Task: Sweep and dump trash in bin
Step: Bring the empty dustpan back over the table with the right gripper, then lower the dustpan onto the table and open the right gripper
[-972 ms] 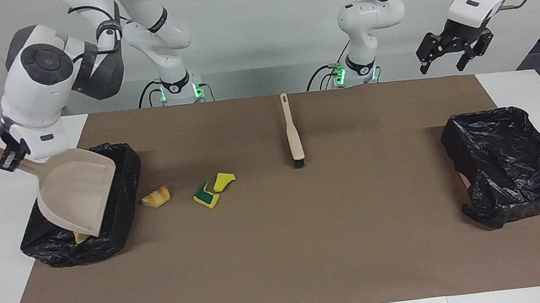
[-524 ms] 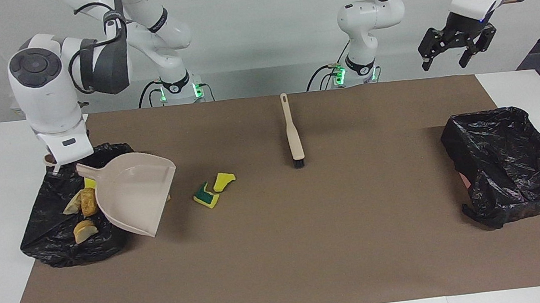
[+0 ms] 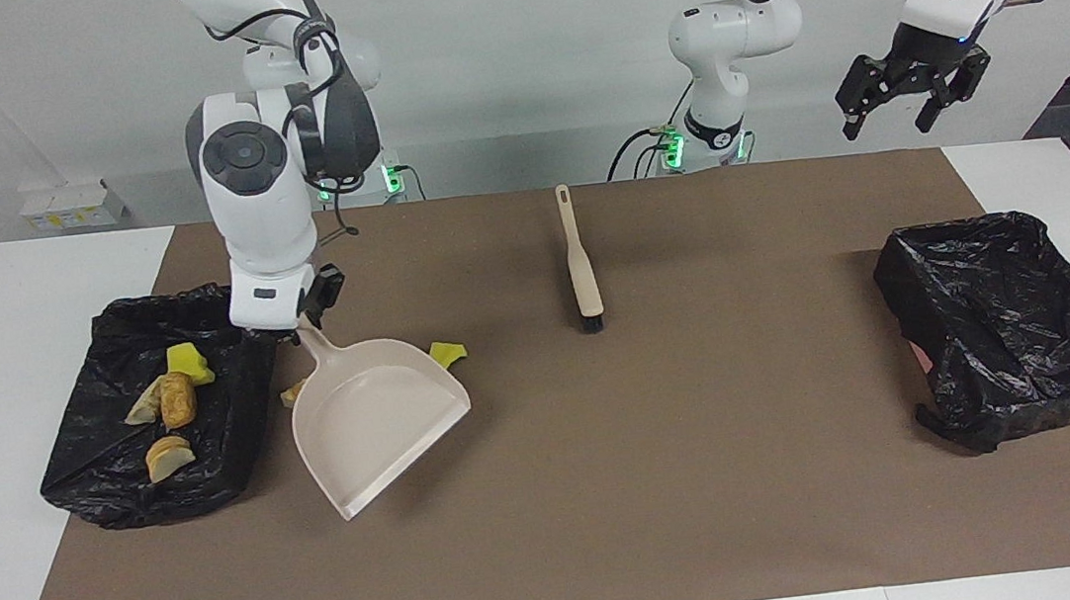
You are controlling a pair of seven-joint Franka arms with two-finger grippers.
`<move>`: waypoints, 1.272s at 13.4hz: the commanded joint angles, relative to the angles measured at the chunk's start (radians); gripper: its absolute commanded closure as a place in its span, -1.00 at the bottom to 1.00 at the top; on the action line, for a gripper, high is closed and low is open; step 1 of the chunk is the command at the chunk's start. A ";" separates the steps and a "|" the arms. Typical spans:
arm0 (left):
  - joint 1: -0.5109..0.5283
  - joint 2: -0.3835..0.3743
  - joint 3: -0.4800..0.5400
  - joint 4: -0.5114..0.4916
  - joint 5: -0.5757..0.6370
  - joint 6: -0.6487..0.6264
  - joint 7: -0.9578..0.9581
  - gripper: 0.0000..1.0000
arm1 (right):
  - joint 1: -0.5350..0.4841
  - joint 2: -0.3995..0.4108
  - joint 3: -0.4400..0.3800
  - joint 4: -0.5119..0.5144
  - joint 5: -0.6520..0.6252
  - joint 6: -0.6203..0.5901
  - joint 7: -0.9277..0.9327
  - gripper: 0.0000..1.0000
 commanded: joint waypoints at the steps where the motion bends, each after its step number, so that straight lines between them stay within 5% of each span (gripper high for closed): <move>1: 0.005 -0.016 -0.007 -0.012 0.003 -0.006 -0.006 -1.00 | 0.038 -0.005 -0.004 -0.011 0.091 0.044 0.182 1.00; 7: 0.010 -0.016 -0.007 -0.012 0.003 -0.006 -0.006 -1.00 | 0.224 0.133 -0.004 0.051 0.195 0.174 0.710 1.00; 10: 0.010 -0.016 -0.007 -0.012 0.003 -0.006 -0.006 -1.00 | 0.331 0.327 -0.007 0.248 0.198 0.248 0.933 1.00; 12: 0.010 -0.017 -0.006 -0.012 0.003 -0.008 -0.006 -1.00 | 0.350 0.413 -0.004 0.307 0.201 0.321 0.985 1.00; 15: 0.010 -0.017 -0.007 -0.012 0.003 -0.006 -0.006 -1.00 | 0.341 0.417 -0.004 0.298 0.215 0.345 0.997 0.97; 16: 0.010 -0.017 -0.007 -0.012 0.003 -0.006 -0.006 -1.00 | 0.333 0.417 -0.003 0.296 0.221 0.345 0.997 0.63; 17: 0.010 -0.017 -0.006 -0.012 0.003 -0.006 -0.006 -1.00 | 0.330 0.415 -0.004 0.286 0.218 0.348 0.982 -0.98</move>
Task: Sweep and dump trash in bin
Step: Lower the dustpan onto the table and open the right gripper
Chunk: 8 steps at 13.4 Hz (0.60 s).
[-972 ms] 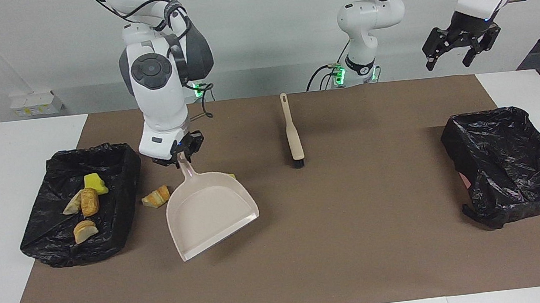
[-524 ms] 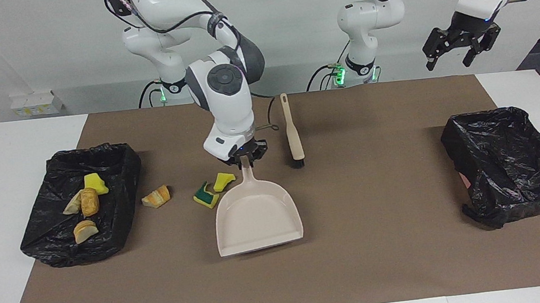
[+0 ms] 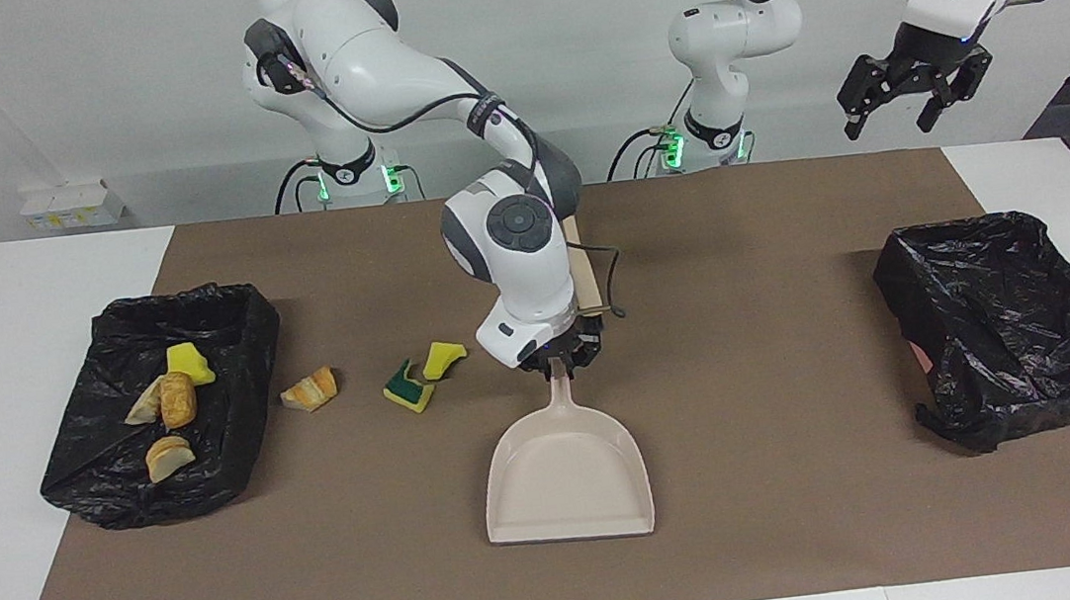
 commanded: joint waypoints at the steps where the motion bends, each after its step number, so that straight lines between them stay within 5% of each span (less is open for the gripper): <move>1: 0.009 -0.016 -0.005 -0.012 0.003 -0.006 -0.006 -1.00 | -0.011 -0.006 0.004 0.007 0.021 -0.001 -0.010 -1.00; 5: 0.009 -0.017 -0.005 -0.012 0.003 -0.006 -0.006 -1.00 | -0.011 -0.054 0.004 -0.004 0.028 -0.022 -0.010 -1.00; 8: 0.009 -0.017 -0.005 -0.012 0.003 -0.006 -0.006 -1.00 | -0.007 -0.144 0.004 -0.108 0.031 -0.024 -0.023 -1.00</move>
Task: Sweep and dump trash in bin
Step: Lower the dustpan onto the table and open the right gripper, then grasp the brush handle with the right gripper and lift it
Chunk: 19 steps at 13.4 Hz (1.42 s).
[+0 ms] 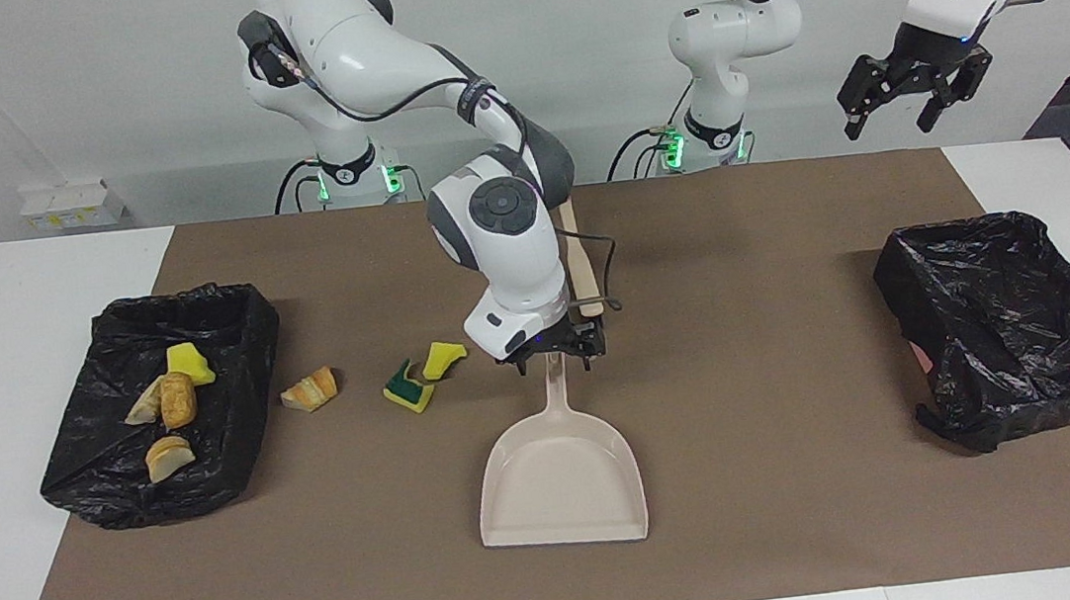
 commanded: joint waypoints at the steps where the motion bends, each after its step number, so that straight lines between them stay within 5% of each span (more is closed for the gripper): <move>1: 0.009 -0.017 -0.005 -0.012 0.003 -0.006 -0.006 -1.00 | 0.001 -0.113 0.003 -0.136 0.030 0.003 -0.015 -1.00; 10: 0.009 -0.017 -0.005 -0.012 0.003 -0.006 -0.006 -1.00 | 0.163 -0.331 0.026 -0.490 0.061 0.041 0.075 -1.00; 14: 0.009 -0.016 -0.005 -0.012 0.003 -0.006 -0.006 -1.00 | 0.231 -0.403 0.026 -0.673 0.068 0.153 0.122 -0.79; 19: 0.009 -0.016 -0.004 -0.012 0.003 -0.006 -0.006 -1.00 | 0.284 -0.431 0.026 -0.752 0.170 0.156 0.120 -0.46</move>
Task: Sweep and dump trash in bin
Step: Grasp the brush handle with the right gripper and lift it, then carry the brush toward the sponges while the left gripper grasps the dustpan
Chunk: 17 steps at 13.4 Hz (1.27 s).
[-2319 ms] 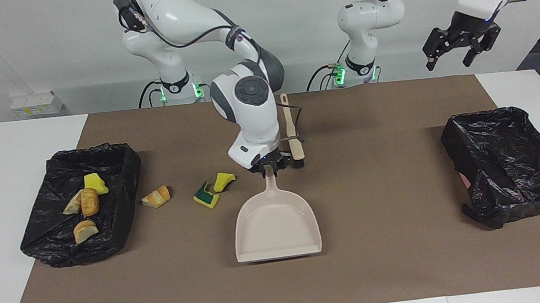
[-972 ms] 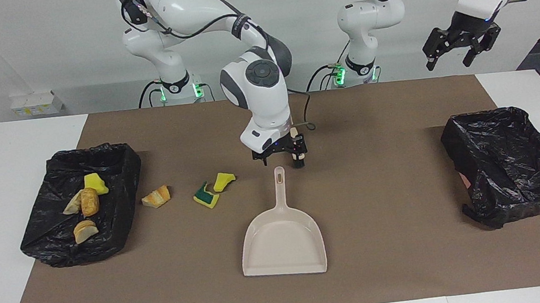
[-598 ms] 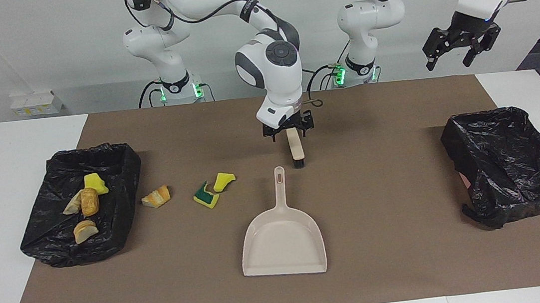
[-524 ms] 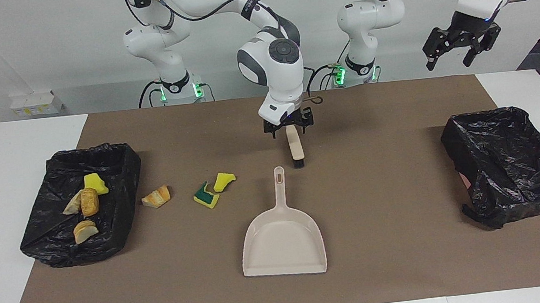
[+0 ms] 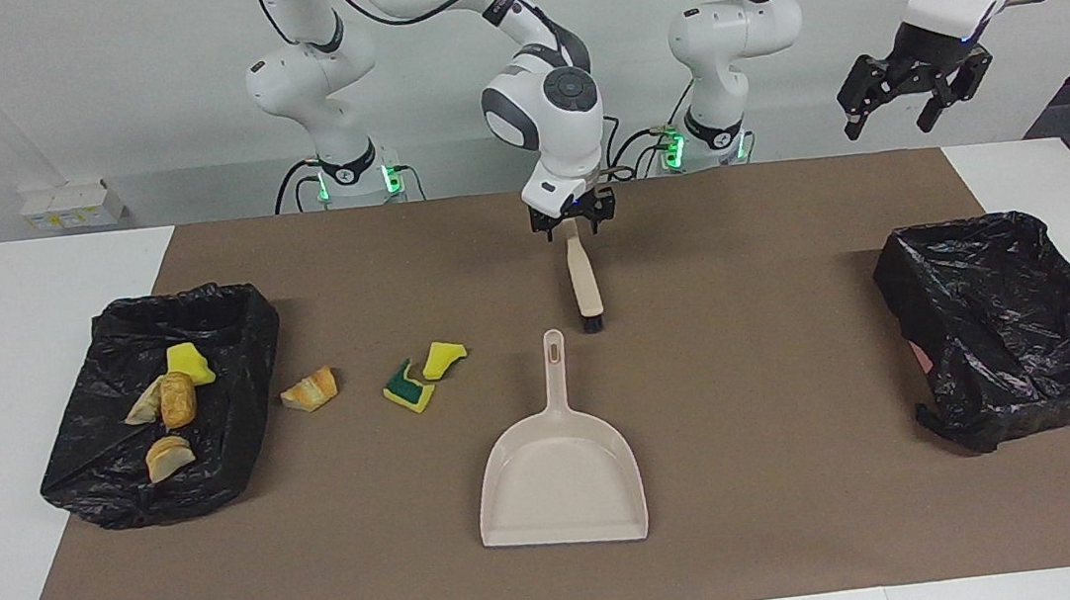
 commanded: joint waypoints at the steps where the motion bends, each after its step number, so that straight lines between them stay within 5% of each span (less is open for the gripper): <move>1: 0.008 -0.016 -0.005 -0.012 0.003 -0.006 -0.006 -1.00 | 0.010 -0.050 -0.002 -0.070 0.037 0.026 0.007 -0.41; 3: 0.008 -0.016 -0.005 -0.012 0.003 -0.006 -0.006 -1.00 | 0.010 -0.051 -0.002 -0.077 0.057 0.026 0.006 -0.08; 6: 0.008 -0.016 -0.005 -0.012 0.003 -0.006 -0.006 -1.00 | 0.011 -0.050 -0.002 -0.073 0.069 0.028 0.006 0.99; 13: 0.008 -0.016 -0.005 -0.012 0.003 -0.006 -0.006 -1.00 | 0.016 -0.086 -0.004 -0.045 0.125 -0.067 0.119 1.00; 17: -0.007 -0.014 -0.010 -0.018 -0.003 0.034 -0.014 -1.00 | -0.082 -0.189 -0.013 0.005 0.109 -0.311 0.063 1.00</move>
